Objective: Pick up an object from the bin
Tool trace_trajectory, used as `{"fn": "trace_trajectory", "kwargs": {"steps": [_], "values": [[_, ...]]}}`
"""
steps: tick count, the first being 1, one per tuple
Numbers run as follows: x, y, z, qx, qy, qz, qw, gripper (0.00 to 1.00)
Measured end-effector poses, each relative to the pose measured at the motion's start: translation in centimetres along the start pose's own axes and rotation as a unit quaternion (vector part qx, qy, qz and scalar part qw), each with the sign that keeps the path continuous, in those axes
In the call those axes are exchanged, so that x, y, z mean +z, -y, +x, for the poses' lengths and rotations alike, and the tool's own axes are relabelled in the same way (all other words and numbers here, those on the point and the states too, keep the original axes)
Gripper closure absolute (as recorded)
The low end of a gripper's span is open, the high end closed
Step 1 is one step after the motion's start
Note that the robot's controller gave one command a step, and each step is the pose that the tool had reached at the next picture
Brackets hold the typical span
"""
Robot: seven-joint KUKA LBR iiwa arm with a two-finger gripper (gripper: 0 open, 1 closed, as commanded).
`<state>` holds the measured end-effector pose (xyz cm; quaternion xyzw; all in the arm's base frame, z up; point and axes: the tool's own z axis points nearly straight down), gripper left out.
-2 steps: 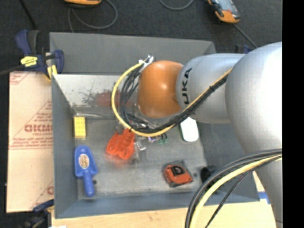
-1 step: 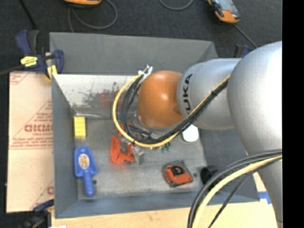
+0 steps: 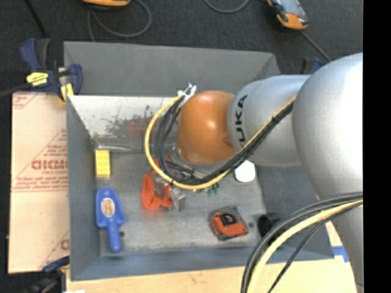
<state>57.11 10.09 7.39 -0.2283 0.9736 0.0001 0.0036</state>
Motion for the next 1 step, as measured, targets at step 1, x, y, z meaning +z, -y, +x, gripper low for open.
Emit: {"fn": "trace_trajectory", "kwargs": {"steps": [1], "values": [[-0.02,-0.11,-0.08,0.0,0.0004,0.0,1.0,1.0]]}}
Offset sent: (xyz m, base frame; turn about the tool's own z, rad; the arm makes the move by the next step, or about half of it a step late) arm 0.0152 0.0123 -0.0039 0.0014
